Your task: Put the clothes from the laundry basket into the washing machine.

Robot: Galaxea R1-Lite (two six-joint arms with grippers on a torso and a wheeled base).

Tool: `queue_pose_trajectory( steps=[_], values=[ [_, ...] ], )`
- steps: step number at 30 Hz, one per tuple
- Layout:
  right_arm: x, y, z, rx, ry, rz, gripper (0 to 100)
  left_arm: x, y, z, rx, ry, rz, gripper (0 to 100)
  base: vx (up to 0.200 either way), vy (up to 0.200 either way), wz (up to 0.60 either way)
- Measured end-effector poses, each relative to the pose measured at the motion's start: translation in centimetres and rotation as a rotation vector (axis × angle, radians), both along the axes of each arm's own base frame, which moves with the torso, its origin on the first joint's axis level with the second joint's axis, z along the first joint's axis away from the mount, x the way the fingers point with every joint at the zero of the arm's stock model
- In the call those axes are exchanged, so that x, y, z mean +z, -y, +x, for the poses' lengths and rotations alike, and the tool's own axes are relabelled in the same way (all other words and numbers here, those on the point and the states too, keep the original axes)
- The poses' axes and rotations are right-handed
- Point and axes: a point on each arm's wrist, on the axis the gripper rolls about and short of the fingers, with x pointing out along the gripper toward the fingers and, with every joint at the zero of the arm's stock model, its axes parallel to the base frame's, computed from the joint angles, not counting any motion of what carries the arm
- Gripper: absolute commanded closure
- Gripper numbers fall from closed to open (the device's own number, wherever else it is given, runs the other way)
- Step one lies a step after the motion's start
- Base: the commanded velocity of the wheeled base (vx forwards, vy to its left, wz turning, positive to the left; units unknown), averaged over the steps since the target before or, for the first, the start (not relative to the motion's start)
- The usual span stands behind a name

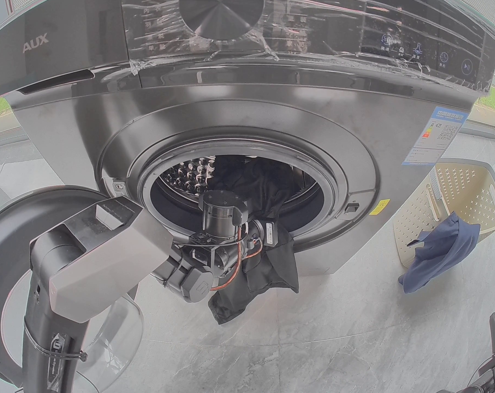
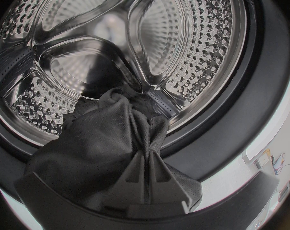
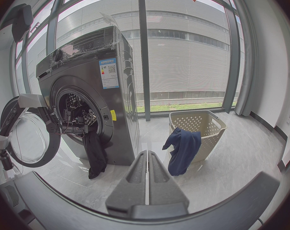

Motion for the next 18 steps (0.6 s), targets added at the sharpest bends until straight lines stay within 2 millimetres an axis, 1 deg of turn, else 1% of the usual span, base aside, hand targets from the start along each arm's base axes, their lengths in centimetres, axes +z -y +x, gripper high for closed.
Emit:
queue_pose_trajectory(
  steps=[4, 8, 14, 17, 18],
  values=[
    [0.0, 0.0, 0.0, 0.0, 0.0, 0.0, 100, 0.6, 0.1, 0.3, 0.001, 0.017, -0.017, 100, 0.0, 0.0, 0.0],
    [0.0, 0.0, 0.0, 0.0, 0.0, 0.0, 100, 1.9, 0.3, 1.0, 0.014, 0.061, -0.055, 100, 0.0, 0.0, 0.0],
    [0.0, 0.0, 0.0, 0.0, 0.0, -0.001, 100, 5.3, 0.1, 2.7, 0.062, 0.157, -0.146, 100, 0.0, 0.0, 0.0],
    [0.0, 0.0, 0.0, -0.003, -0.001, -0.005, 100, 6.9, -0.3, 3.5, 0.091, 0.195, -0.183, 100, 0.0, 0.0, 0.0],
    [0.0, 0.0, 0.0, -0.005, -0.001, -0.006, 100, 7.1, -0.5, 3.7, 0.097, 0.198, -0.186, 100, 0.0, 0.0, 0.0]
  ],
)
